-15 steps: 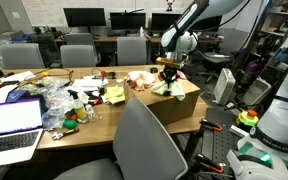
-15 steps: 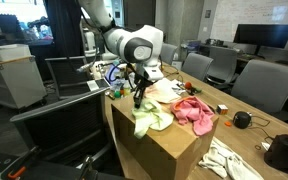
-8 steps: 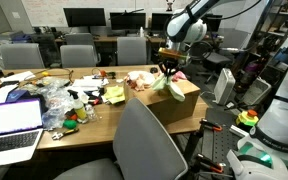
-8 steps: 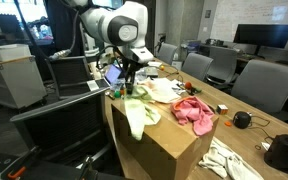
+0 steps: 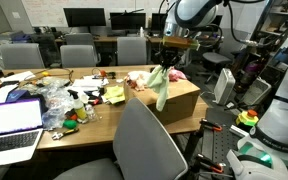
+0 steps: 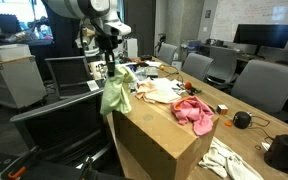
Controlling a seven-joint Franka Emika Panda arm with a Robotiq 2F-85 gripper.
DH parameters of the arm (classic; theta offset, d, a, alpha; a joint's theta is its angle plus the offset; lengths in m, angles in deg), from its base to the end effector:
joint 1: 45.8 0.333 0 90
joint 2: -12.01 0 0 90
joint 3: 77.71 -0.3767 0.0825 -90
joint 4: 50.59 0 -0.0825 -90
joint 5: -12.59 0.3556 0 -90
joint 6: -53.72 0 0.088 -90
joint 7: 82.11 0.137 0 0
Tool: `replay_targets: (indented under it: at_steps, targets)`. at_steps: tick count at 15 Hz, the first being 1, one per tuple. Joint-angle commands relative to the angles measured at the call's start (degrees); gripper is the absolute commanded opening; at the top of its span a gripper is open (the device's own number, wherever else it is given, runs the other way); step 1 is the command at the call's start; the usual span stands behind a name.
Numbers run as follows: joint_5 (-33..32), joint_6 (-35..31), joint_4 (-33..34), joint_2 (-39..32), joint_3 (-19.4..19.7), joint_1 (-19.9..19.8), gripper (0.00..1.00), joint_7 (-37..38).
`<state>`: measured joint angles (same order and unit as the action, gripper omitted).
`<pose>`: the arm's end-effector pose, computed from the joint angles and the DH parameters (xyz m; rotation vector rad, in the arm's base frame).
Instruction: Pick up the clothes on top of the box and put them on the head rest of the chair
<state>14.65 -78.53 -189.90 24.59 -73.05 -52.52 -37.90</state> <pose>0.4252 -0.0852 0.4439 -2.6988 1.4604 -0.1208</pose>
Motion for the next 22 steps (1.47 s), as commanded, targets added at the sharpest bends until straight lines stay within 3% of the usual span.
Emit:
replay_targets:
  at_steps: [1, 7, 13, 22]
  targets:
    - [-3.09, 2.92, -2.01, 6.66, -3.38, 0.73, 0.01, -3.68]
    - [-4.92, 7.61, -3.45, 12.48, -8.74, 2.58, 0.01, -8.42]
    - [-5.75, 11.34, -2.56, 13.98, -13.06, 4.73, 0.01, -12.60]
    - [-3.84, 10.71, 3.78, 9.80, -13.95, 6.35, 0.01, -17.02]
